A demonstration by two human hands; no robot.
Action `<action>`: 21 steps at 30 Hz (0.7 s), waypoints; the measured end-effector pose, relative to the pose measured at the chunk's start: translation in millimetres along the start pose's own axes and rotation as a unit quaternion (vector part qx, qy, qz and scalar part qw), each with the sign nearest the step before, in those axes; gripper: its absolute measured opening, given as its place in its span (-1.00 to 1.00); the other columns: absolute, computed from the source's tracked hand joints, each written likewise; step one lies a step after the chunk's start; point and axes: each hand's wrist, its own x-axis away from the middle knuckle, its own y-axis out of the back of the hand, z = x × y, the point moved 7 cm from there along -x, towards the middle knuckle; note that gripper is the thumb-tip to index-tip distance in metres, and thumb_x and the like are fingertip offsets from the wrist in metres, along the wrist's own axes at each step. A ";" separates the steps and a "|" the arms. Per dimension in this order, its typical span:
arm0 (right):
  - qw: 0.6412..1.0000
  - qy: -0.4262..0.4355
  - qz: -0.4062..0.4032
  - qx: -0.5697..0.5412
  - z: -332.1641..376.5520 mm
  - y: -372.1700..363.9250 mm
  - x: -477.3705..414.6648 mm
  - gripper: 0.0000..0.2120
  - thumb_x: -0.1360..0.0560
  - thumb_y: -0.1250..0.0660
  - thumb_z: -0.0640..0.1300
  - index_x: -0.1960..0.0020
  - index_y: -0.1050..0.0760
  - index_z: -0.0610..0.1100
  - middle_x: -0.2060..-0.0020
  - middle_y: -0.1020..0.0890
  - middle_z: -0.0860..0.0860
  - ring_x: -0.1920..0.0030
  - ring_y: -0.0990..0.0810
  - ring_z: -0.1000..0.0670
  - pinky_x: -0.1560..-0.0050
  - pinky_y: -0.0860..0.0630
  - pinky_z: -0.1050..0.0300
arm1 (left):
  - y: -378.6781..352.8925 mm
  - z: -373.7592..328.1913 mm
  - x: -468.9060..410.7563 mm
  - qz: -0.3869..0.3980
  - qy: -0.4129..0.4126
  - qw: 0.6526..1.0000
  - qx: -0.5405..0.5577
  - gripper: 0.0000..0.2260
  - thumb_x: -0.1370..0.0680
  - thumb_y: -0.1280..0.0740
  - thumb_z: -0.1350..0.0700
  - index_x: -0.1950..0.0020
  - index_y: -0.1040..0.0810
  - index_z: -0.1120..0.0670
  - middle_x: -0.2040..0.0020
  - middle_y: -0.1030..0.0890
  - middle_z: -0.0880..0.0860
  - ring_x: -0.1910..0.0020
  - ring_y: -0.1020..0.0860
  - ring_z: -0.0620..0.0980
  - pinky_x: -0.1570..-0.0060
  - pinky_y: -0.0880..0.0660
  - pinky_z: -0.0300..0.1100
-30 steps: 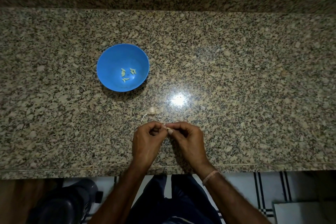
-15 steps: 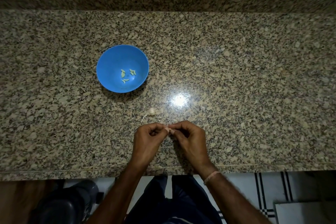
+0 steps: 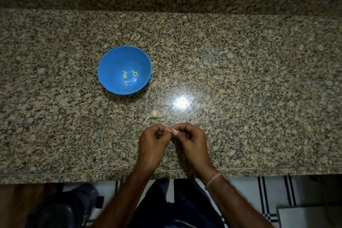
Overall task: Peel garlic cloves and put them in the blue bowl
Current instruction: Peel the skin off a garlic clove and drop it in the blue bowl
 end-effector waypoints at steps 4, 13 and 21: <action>0.992 -0.084 0.006 -0.094 -13.4 -3.5 -6.0 -0.89 -0.60 -0.40 -0.31 -0.09 -0.66 -0.27 0.07 -0.71 -0.16 0.03 -0.65 -0.08 -0.05 -0.59 0.01 | 1.8 6.0 -1.0 -0.009 0.001 0.999 -0.043 -0.79 -0.58 -0.40 0.10 0.27 -0.60 0.02 0.43 -0.55 -0.09 0.44 -0.43 -0.18 0.35 -0.36 -0.21; 0.985 -0.105 0.011 -0.140 -19.4 -3.1 -5.7 -0.91 -0.59 -0.40 -0.34 -0.03 -0.69 -0.26 0.08 -0.73 -0.21 0.06 -0.66 -0.08 -0.02 -0.56 0.02 | 2.3 -2.6 -1.6 -0.022 -0.037 0.999 0.006 -0.89 -0.59 -0.42 0.17 -0.01 -0.67 -0.04 0.15 -0.72 -0.06 0.23 -0.66 -0.13 0.22 -0.62 -0.13; 0.984 -0.108 0.029 -0.140 -14.2 -2.5 -5.5 -0.94 -0.53 -0.46 -0.36 0.02 -0.69 -0.27 0.08 -0.73 -0.25 0.05 -0.71 -0.12 -0.07 -0.63 0.00 | 2.6 -3.4 2.6 -0.016 -0.043 0.995 0.086 -0.83 -0.59 -0.44 0.23 -0.06 -0.73 -0.03 0.05 -0.75 -0.03 0.03 -0.72 0.00 -0.04 -0.68 0.10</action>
